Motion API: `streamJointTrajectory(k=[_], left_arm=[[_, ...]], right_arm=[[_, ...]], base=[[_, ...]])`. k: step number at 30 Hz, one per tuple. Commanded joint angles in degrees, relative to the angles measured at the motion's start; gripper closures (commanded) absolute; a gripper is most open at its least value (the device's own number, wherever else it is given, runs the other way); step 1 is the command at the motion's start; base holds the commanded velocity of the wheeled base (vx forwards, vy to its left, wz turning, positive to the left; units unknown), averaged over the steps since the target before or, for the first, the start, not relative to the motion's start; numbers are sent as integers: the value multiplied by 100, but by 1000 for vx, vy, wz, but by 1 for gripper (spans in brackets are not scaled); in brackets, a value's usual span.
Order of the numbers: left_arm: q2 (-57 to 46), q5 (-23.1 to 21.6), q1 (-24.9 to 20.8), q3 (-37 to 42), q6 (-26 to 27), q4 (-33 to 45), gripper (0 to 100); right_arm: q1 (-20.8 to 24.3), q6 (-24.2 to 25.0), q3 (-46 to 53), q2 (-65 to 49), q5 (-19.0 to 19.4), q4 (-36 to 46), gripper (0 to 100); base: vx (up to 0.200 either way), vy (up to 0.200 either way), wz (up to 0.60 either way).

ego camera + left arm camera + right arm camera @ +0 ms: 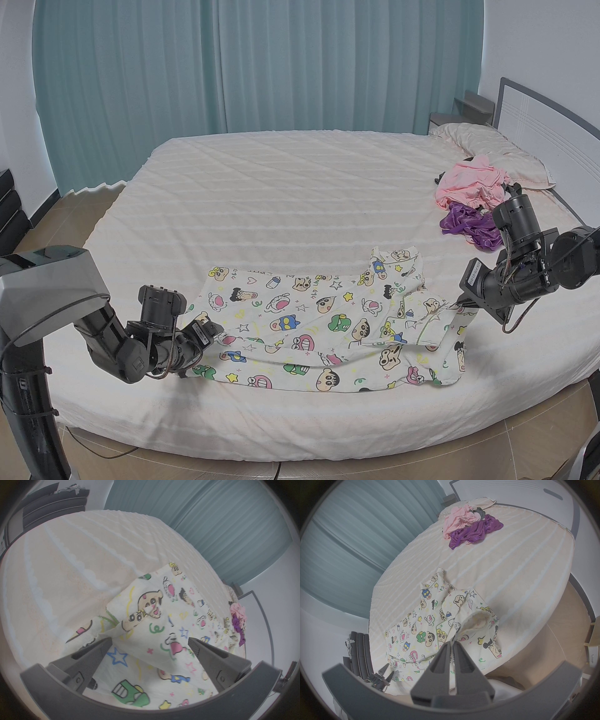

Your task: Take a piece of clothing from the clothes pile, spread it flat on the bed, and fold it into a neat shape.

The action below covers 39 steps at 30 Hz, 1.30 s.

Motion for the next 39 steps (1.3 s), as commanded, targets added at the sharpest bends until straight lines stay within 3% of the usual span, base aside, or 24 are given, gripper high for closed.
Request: streamJointTrajectory(k=[1,12,30,31,39], left_arm=[[-982,-71,-82,224,-160,-51,0],[-1861,-97,24,980,-186,-42,0],[-1852,-291,85,1472,-476,-297,0],[-1843,-291,94,1472,-476,-306,0],[-1826,-344,129,1508,-485,-314,0]], right_arm=[[30,-52,170,-10,1,39,100],[171,-96,671,-80,-8,-5,100],[760,-87,1823,210,-254,-181,100],[795,-79,1858,227,-254,-233,0],[821,-114,1603,-63,-201,-365,0]], base=[[0,0,0],[0,0,0],[0,0,0],[0,0,0],[0,0,0]])
